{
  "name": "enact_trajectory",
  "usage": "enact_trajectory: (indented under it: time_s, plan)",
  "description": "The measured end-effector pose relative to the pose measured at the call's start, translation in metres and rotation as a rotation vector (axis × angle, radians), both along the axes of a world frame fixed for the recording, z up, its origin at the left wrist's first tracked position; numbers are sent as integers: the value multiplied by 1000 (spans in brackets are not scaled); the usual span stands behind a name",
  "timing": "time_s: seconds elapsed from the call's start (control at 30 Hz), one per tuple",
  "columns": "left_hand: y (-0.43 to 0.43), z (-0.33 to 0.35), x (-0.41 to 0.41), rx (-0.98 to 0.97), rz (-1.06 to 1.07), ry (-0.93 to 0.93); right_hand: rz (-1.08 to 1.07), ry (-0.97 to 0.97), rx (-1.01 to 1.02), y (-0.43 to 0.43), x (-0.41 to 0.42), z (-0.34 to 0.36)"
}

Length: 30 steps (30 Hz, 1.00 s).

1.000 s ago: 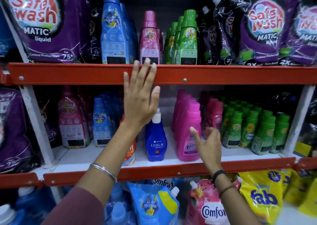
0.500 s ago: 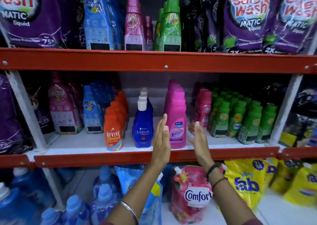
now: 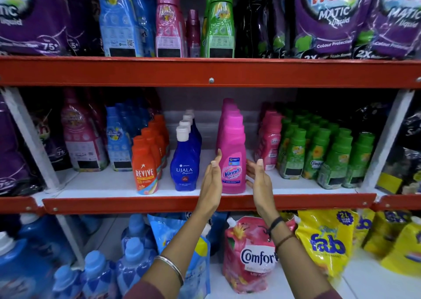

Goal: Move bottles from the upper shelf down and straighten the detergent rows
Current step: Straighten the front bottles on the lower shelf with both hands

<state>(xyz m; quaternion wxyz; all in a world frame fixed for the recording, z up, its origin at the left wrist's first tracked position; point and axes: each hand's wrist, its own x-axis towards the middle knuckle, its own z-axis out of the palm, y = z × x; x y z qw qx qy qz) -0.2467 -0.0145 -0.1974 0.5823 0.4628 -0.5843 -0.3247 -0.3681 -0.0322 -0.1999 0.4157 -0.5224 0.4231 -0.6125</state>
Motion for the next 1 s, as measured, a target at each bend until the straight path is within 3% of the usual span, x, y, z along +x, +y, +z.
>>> enact_trajectory:
  time_s: [0.67, 0.83, 0.9, 1.0]
  plan:
    - [10, 7, -3, 26, -27, 88, 55, -7, -28, 0, -9, -9]
    - [14, -7, 13, -286, 228, 193, -248, -22, -298, 27, 24, -15]
    - [14, -11, 31, -385, 338, 230, -184, -24, -392, 37, 46, -16]
    - [8, -16, 63, -312, 406, 216, 22, 53, -358, 35, 82, -16]
